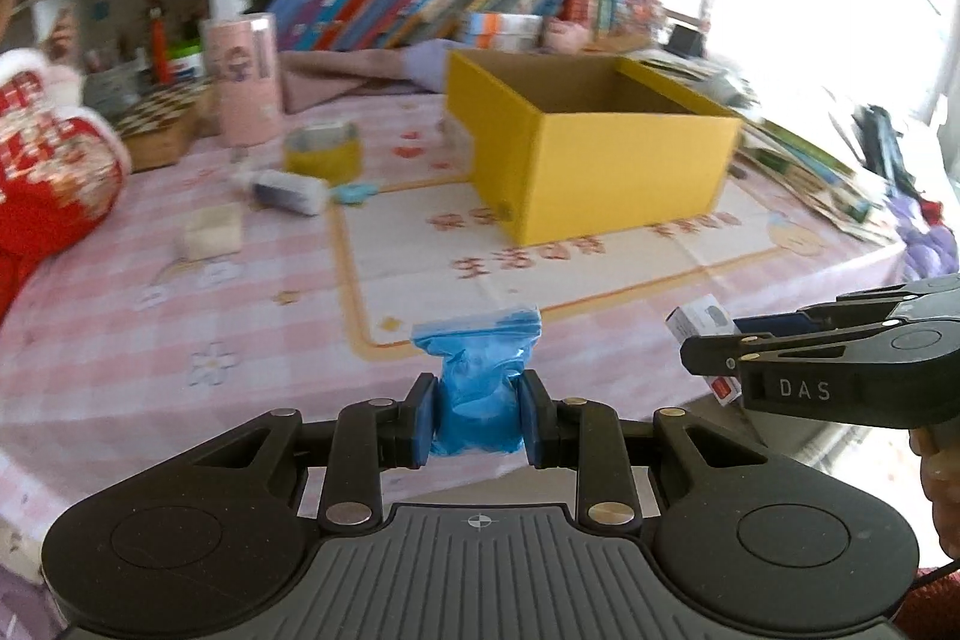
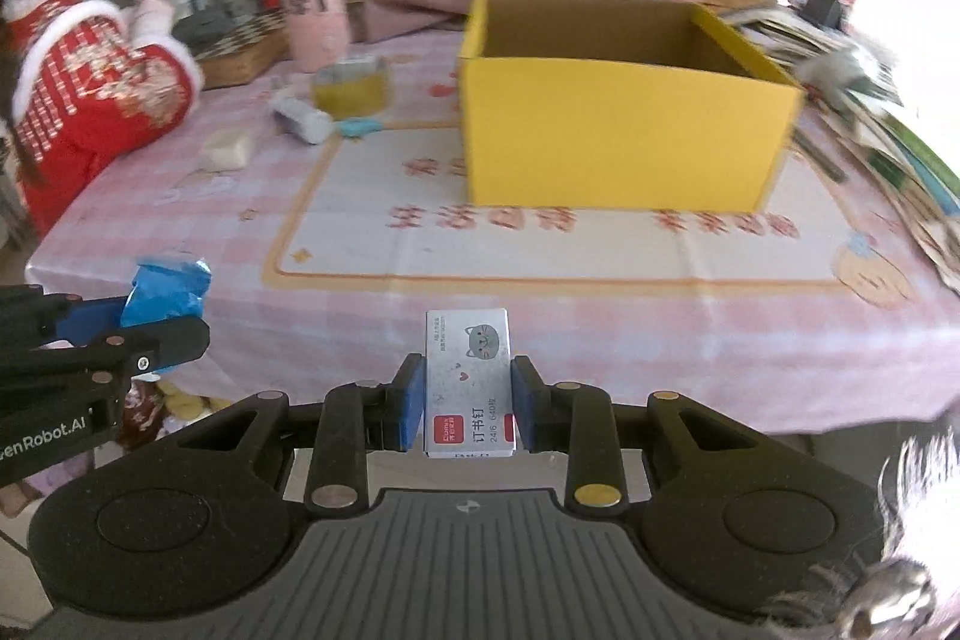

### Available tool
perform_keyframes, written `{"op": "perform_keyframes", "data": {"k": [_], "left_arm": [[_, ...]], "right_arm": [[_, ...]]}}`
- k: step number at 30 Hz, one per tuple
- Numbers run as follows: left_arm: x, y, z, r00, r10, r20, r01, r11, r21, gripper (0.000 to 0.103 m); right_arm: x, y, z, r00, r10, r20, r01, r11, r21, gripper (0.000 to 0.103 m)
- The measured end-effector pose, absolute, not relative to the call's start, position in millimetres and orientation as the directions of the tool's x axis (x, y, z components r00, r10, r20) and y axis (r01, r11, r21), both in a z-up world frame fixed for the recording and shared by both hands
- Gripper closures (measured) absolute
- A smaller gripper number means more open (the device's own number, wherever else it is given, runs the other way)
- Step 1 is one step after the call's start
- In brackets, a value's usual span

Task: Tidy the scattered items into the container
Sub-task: 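Carry the blue packet and white card box with both tools over the yellow box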

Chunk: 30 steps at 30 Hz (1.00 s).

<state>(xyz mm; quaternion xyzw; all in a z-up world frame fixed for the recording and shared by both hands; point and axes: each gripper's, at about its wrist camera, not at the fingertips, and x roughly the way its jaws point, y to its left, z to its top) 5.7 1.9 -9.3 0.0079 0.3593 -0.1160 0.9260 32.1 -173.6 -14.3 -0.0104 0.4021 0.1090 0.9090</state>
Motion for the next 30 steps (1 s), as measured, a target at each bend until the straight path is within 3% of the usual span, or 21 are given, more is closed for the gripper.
{"op": "perform_keyframes", "data": {"k": [14,30], "left_arm": [[5.9,-44.5,-9.9,0.673,-0.324,-0.665,0.378,0.923,-0.066,0.076],[25.4,-50.1,-4.5,0.684,-0.338,-0.647,0.395,0.917,-0.062,0.076]], "right_arm": [[6.0,-219.6,-14.8,0.664,0.084,-0.743,-0.054,0.996,0.065,0.075],[26.3,-222.7,-8.4,0.673,0.08,-0.735,-0.06,0.997,0.053,0.075]]}}
